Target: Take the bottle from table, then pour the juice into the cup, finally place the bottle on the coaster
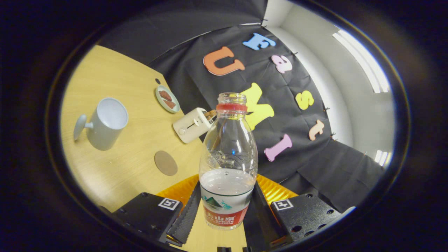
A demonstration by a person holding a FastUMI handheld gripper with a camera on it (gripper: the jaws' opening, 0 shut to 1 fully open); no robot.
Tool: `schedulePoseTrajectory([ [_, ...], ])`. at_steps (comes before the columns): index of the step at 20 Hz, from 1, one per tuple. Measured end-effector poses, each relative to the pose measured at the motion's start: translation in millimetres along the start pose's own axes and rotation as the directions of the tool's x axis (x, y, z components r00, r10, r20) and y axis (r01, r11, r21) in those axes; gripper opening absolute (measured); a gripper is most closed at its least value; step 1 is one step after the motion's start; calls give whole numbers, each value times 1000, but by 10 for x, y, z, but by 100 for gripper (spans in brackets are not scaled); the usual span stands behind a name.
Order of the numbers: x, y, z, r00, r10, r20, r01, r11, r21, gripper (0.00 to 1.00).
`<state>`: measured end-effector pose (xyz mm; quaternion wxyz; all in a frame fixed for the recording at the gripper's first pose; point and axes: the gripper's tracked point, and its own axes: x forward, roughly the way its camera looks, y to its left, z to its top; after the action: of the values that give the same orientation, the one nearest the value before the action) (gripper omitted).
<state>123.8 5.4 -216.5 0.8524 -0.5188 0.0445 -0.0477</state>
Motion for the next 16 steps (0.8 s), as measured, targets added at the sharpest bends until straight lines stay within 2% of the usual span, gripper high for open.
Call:
schedulePoseTrajectory([
  [5,82,275,-92,990,120,-68,-120,993,-8,82],
  [7,110,261,-125,991,99,-86,-107,990,-88,82],
  [9,140,150,-68,997,30,-77,-44,982,-184,82],
  [11,151,133,18,999,-5,-52,-8,969,-246,82],
  [16,150,177,174,999,-1,-41,-12,950,-313,82],
])
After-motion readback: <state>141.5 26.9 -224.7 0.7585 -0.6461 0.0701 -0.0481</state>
